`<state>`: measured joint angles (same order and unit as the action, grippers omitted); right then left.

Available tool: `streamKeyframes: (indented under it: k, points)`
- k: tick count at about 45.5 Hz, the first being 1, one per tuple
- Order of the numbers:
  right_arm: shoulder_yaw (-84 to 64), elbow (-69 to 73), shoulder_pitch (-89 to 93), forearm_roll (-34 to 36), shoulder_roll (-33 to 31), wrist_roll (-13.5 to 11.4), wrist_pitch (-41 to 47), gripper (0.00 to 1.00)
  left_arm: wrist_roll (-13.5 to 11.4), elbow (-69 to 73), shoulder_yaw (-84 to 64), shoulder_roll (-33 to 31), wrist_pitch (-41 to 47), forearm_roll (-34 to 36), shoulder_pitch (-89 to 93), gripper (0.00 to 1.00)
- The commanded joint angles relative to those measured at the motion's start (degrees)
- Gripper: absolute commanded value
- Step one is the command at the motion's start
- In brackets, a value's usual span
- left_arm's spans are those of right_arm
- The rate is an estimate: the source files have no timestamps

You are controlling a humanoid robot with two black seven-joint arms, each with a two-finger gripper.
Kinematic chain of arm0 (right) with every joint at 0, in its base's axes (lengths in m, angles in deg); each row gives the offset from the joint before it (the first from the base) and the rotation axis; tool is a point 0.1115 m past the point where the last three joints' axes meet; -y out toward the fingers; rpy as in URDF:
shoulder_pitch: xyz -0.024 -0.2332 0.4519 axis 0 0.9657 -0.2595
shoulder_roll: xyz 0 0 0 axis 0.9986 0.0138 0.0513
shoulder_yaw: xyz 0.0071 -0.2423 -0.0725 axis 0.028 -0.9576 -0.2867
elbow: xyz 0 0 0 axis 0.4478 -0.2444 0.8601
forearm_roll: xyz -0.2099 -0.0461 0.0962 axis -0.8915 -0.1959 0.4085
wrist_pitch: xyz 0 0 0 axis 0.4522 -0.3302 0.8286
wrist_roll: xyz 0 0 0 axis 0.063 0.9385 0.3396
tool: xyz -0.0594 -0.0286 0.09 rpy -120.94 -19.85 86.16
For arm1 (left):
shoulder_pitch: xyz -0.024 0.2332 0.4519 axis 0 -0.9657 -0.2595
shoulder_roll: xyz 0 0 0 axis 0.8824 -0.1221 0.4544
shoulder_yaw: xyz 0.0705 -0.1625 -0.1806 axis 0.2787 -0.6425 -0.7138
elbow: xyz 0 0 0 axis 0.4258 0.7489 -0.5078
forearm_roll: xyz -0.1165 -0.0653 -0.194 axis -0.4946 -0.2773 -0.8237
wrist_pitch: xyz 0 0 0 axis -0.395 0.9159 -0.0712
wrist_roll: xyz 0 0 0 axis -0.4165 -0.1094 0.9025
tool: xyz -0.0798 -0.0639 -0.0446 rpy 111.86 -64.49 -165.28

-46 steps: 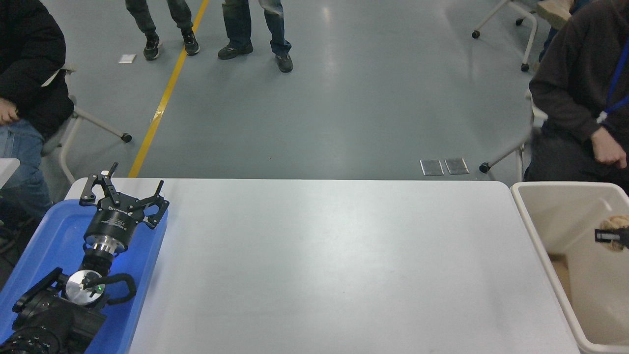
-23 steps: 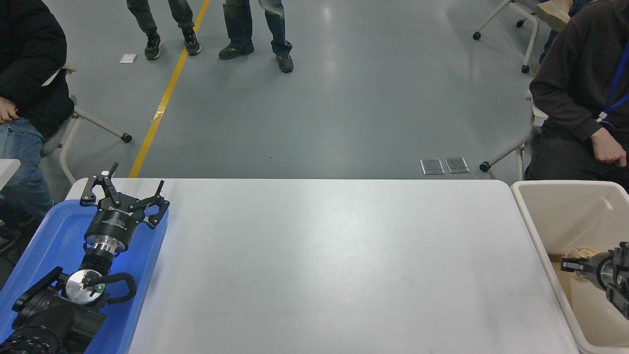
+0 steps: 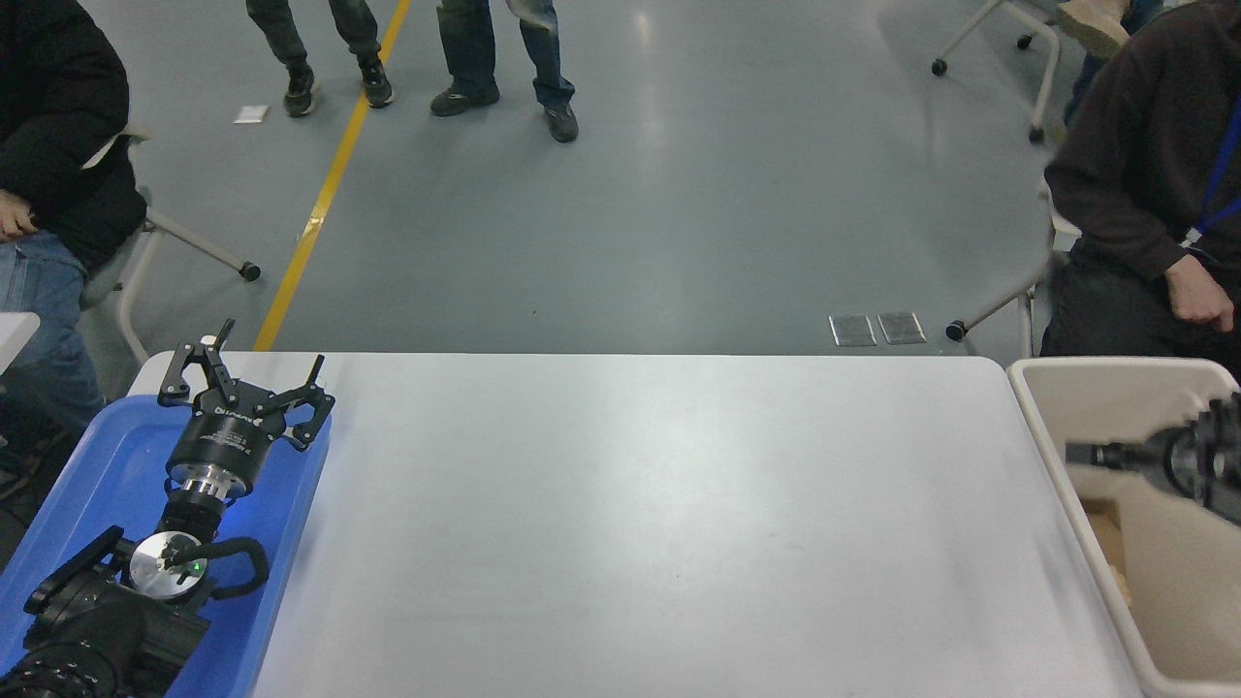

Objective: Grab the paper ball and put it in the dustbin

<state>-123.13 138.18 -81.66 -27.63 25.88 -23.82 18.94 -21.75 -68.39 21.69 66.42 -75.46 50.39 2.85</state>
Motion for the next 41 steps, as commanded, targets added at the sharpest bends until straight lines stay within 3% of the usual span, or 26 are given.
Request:
streamKeyframes:
  k: [1, 10, 16, 41]
  points:
    - [-10.53, 25.05, -31.82, 5.26, 5.73, -0.05, 17.09, 1.00, 0.00, 0.00, 0.03, 0.00, 0.00, 0.00, -0.07, 0.99]
    - [-10.00, 29.28, -39.48, 19.66, 22.77, -0.05, 27.03, 1.00, 0.00, 0.00, -0.06, 0.00, 0.00, 0.00, -0.07, 0.99]
    - [-9.65, 28.75, -40.36, 27.59, 31.75, -0.23, 27.57, 1.00, 0.00, 0.00, -0.06, 0.00, 0.00, -0.09, -0.07, 0.99]
    - [-13.78, 29.63, -43.00, 29.79, 32.38, -0.23, 27.48, 1.00, -0.09, 0.08, -0.24, -0.09, 0.00, -0.09, -0.25, 0.99]
